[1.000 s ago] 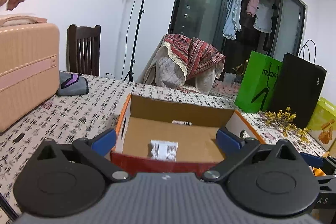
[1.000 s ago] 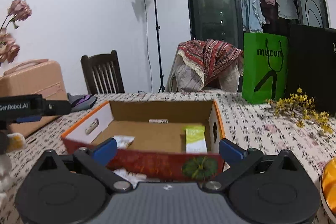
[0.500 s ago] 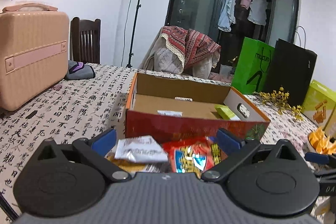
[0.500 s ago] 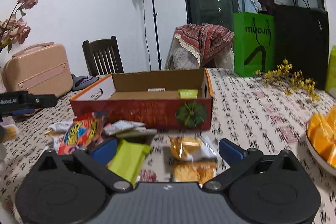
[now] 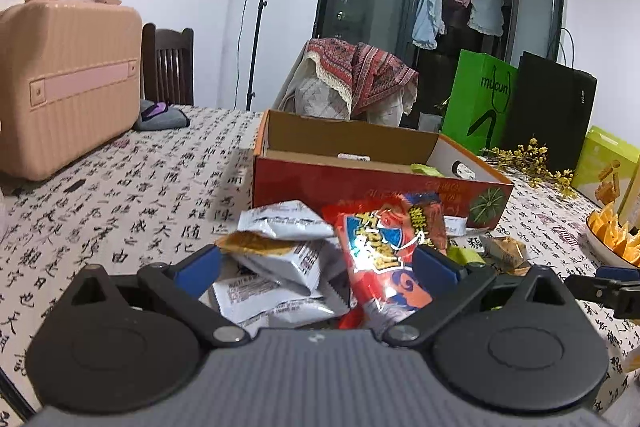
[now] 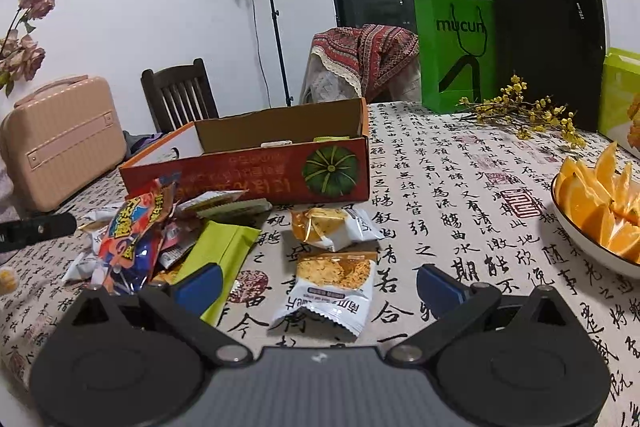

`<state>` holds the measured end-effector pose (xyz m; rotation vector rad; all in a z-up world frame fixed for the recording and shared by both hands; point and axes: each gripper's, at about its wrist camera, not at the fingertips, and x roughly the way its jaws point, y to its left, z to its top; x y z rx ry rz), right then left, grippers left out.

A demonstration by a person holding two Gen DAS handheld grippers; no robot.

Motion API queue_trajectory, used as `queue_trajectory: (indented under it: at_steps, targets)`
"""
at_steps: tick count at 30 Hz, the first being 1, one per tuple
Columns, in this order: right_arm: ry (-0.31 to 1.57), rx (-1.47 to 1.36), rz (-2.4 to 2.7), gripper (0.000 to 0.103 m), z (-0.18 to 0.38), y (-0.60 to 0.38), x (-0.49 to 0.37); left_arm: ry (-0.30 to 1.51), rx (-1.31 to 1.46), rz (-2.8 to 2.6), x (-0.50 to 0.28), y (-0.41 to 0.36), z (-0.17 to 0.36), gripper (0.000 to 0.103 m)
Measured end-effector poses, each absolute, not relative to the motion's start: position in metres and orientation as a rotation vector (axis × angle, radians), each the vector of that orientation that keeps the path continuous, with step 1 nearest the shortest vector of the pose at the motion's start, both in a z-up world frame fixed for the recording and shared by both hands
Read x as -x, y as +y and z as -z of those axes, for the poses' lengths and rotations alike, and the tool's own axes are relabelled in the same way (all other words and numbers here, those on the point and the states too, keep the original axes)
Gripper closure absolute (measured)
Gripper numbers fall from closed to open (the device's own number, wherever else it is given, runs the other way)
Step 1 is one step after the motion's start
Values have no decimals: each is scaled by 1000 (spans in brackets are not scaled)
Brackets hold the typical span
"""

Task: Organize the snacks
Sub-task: 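Grasp the red-and-blue chip bag with the left tool while the right tool grasps a golden cracker pack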

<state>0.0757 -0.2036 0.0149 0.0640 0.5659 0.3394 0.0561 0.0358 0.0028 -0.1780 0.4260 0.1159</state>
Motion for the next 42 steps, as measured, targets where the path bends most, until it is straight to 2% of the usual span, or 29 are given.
queue_trajectory:
  at_steps: [5,8,10,14,16,22,27,42]
  targets:
    - [590,-35,-318,0,-12,-197,-81,434,187,-118,-57,38,0,0]
    - [620,-11,-293,4,-7,-191,-89,443,193,-121,-58,40,2,0]
    - [639,-4,-284,15,-4,-187,-96,449,197,-125,-59,41,4,0]
    - [676,7,-279,27,3,-181,-108,458,202,-129,-59,44,5,0]
    - [686,-2,-278,39,8,-180,-111,464,202,-132,-60,45,6,0]
    - [669,7,-273,56,11,-181,-109,489,205,-101,-64,40,6,0]
    - [623,-18,-284,63,6,-186,-102,504,203,-58,-69,27,6,0]
    - [518,-40,-354,63,-8,-189,-80,616,164,-92,-100,-13,22,1]
